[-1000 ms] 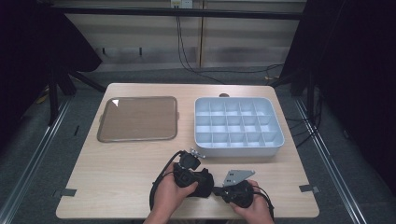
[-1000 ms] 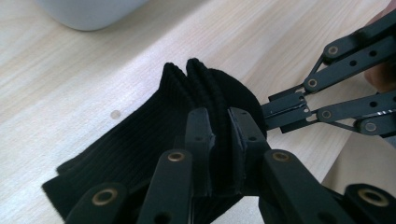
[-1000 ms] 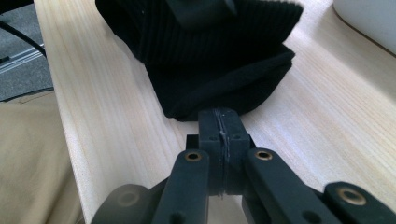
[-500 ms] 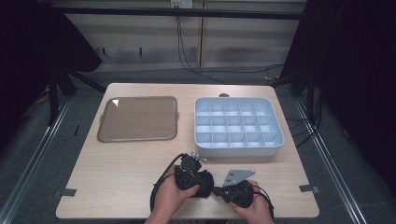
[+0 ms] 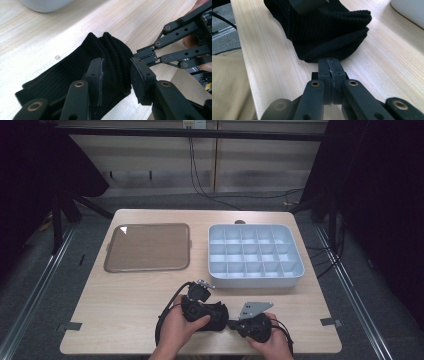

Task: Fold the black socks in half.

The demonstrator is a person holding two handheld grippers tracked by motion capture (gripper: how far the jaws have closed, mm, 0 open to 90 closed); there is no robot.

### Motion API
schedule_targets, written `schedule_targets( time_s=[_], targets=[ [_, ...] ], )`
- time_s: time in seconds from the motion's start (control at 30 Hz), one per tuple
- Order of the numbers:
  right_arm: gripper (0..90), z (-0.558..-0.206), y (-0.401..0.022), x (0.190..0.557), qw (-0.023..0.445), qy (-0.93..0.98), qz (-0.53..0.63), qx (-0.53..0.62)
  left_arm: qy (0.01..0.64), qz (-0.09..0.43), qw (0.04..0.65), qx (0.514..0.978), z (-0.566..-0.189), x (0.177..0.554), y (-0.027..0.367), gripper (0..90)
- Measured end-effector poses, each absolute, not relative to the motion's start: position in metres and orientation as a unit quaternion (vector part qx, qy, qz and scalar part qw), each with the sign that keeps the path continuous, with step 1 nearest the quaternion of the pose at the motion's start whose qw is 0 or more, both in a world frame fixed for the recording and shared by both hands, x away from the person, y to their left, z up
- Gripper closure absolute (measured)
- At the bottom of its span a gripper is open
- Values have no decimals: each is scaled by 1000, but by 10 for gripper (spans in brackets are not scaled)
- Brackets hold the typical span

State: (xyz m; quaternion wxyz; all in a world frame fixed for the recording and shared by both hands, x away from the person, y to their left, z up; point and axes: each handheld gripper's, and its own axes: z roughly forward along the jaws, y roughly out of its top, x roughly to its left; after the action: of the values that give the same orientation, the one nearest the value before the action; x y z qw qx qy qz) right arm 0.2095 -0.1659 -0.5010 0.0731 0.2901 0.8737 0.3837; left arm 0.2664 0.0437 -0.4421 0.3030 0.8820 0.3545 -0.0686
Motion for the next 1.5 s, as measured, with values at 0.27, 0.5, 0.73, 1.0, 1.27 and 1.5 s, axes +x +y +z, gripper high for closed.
schedule_targets(
  time_s=[0.27,0.5,0.73,1.0,1.27,1.5],
  targets=[
    [896,-501,-166,210,73,874,384,290,366,-67,316,873,-441,272,51,599],
    [896,-501,-166,210,73,874,384,290,371,-54,315,872,-440,273,56,546],
    [896,-501,-166,210,74,874,383,289,388,-28,299,871,-440,276,73,483],
    [897,-501,-165,210,74,874,383,290,419,-14,290,860,-446,276,99,434],
    [896,-501,-165,210,75,874,384,290,430,-16,282,858,-455,274,112,418],
    [897,-501,-165,209,75,874,383,290,438,-21,275,855,-466,273,112,420]
  ],
)
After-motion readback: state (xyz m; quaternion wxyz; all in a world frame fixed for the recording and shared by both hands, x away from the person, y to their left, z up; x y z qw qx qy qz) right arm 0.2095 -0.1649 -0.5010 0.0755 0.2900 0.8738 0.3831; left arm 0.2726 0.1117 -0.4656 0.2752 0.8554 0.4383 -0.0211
